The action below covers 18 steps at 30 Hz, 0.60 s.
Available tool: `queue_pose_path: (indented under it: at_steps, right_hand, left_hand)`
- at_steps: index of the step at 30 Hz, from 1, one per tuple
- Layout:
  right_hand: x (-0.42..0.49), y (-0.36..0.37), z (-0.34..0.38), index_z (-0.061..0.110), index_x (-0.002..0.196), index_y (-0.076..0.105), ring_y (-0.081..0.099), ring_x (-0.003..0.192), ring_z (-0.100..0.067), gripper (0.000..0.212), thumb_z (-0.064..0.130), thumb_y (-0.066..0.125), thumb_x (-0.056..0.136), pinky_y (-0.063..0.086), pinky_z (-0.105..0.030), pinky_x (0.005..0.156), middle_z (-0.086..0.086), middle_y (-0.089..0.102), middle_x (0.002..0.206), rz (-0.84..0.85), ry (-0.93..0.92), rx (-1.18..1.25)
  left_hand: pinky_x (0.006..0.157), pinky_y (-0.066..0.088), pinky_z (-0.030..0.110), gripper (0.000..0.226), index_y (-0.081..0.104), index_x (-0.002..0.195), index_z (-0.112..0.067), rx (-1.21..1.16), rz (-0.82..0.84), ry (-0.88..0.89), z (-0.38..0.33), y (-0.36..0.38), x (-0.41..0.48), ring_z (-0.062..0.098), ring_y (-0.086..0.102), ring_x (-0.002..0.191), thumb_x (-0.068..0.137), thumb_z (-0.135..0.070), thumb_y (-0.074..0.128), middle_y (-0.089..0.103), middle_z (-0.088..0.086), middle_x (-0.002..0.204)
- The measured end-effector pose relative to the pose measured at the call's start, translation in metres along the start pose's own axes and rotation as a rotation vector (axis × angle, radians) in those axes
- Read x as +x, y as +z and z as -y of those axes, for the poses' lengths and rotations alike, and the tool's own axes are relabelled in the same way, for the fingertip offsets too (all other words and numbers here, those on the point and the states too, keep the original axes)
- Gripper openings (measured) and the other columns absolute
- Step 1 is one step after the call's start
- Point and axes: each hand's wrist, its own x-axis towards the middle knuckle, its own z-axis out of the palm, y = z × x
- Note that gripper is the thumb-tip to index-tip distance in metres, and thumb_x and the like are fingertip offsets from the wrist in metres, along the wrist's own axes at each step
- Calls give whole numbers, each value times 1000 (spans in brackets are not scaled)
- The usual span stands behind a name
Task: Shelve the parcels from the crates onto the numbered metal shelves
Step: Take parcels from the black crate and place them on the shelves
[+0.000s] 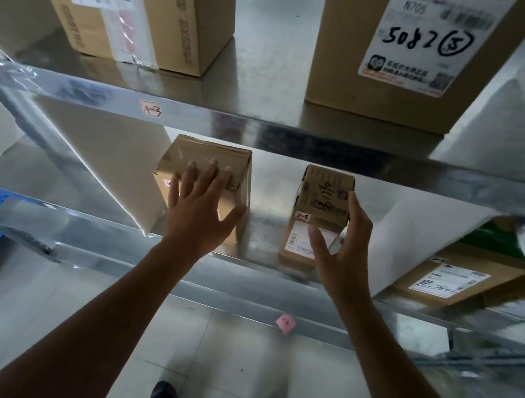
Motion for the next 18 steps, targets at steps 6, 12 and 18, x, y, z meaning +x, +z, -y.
queue_pose_path:
  at_steps: [6, 12, 18]
  right_hand:
    - [-29, -4, 9, 19, 159, 32, 29, 154, -34, 77, 47, 61, 93, 41, -61, 117, -17, 22, 169, 78, -3, -192]
    - [-71, 17, 56, 11, 154, 47, 27, 154, -39, 70, 54, 52, 98, 38, -61, 118, -21, 29, 167, 87, -139, -344]
    - [-137, 101, 125, 26, 158, 41, 12, 161, -27, 75, 69, 26, 98, 17, -62, 127, -4, 28, 171, 317, -208, -419]
  left_hand:
    - [126, 9, 60, 70, 45, 152, -24, -120, -98, 43, -2, 6, -38, 33, 6, 159, 94, -64, 46, 24, 2, 170]
    - [128, 9, 55, 71, 40, 156, -27, -181, -26, -3, 18, -10, -100, 27, 1, 159, 97, -66, 46, 21, -2, 171]
    - [127, 12, 55, 71, 41, 156, -26, -169, -31, -111, 109, -63, -185, 30, 4, 159, 96, -63, 52, 22, 1, 170]
